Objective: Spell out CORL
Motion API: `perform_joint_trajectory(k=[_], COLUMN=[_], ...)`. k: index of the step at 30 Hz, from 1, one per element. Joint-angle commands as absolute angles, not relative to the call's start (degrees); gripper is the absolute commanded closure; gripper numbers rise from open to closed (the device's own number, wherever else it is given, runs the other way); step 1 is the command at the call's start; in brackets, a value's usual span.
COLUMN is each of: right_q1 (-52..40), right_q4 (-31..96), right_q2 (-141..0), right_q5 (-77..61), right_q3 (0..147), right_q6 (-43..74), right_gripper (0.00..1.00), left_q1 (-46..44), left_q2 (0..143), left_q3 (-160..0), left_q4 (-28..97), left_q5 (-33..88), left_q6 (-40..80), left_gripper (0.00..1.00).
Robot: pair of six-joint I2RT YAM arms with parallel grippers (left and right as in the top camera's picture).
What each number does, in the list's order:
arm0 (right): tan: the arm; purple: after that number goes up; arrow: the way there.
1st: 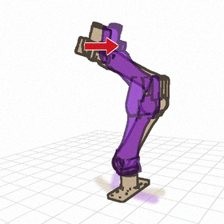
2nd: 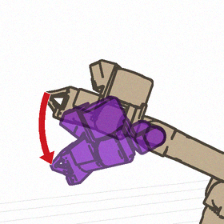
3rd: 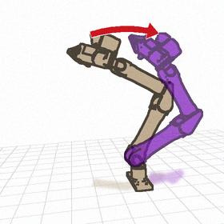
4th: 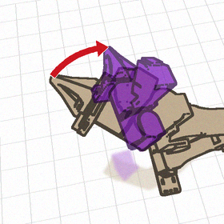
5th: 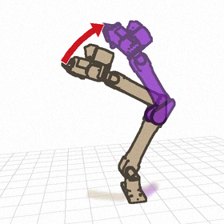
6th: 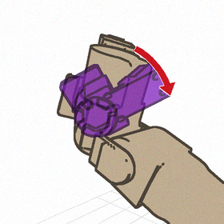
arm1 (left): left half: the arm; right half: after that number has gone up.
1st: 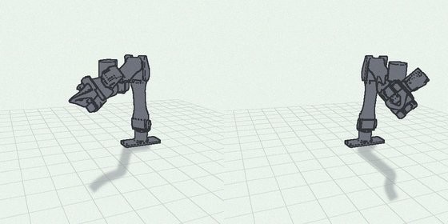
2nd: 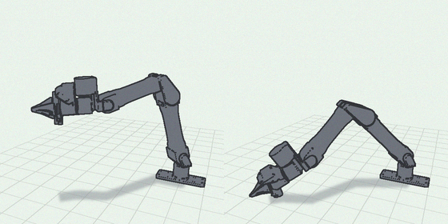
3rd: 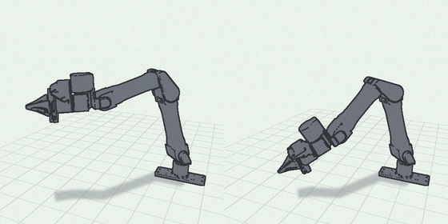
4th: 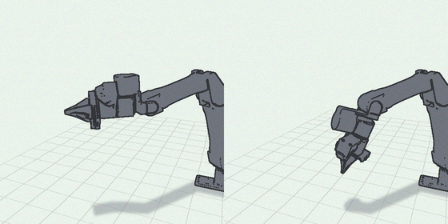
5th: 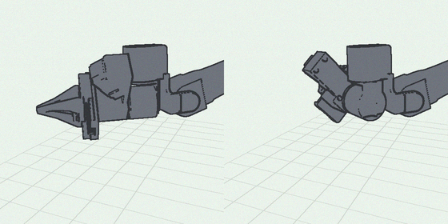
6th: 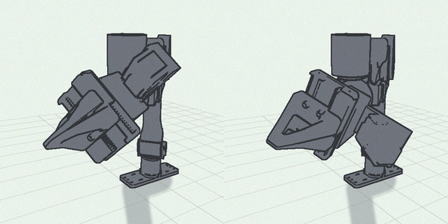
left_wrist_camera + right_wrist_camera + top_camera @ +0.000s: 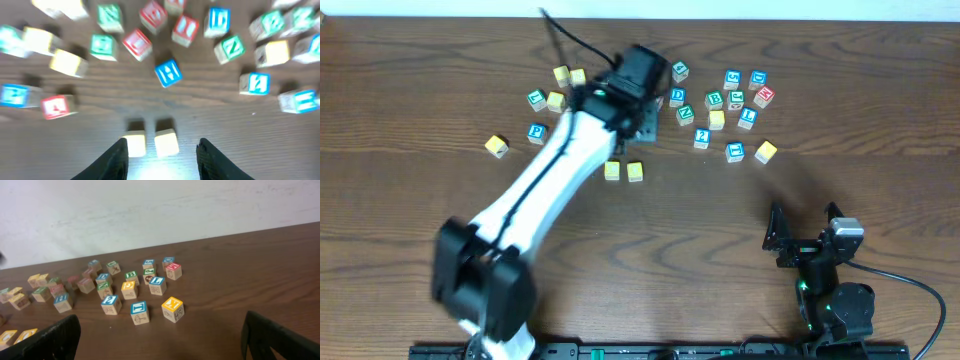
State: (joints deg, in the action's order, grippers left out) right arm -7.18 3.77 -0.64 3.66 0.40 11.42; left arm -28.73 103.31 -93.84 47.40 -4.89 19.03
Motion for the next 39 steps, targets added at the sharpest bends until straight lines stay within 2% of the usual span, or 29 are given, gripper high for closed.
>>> perform_joint_trajectory(k=[1,12,16,22,27,28,30,34,39], right_q1=[-6.31,-6.31,-6.31,-6.31,-6.31,-6.31,-6.31,-6.31,-6.31], right_q4=[3.92,3.92,3.57,-3.49,-3.64,-3.64,-3.57,-3.46,-3.38], right_q2=[-0.38,-0.38,-0.38,-0.38,-2.63,-3.62,-7.46,-21.15,-37.80], right_q5=[3.95,3.95,5.52,2.57,1.78,1.78,1.74,0.86,-1.08], right_q3=[0.32,0.32,0.32,0.56,5.74,7.03,10.98,21.50,33.50], right_q6=[10.63,10.63,10.63,10.61,10.39,9.85,8.58,8.49,8.45], right_gripper=[0.01,0.01,0.01,0.01,0.01,0.01,0.01,0.01,0.01], left_q1=[-24.80,-12.01,-10.48,-10.41,-10.41,-10.41,-10.41,-10.41,-10.41], left_q2=[97.25,92.16,92.16,92.16,92.16,92.16,92.16,92.16,92.16], left_q3=[-94.74,-94.74,-94.74,-94.74,-94.72,-94.72,-94.72,-94.72,-94.72], left_q4=[49.67,58.74,58.72,58.70,58.98,59.13,59.53,60.80,61.08], left_q5=[-6.04,-6.04,-6.04,-6.04,-6.07,-6.07,-6.07,-6.07,-6.04], left_q6=[16.93,16.95,16.93,16.93,16.93,16.93,16.95,16.95,16.99], left_gripper=[0.56,0.56,0.56,0.56,0.55,0.44,0.42,0.26,0.15])
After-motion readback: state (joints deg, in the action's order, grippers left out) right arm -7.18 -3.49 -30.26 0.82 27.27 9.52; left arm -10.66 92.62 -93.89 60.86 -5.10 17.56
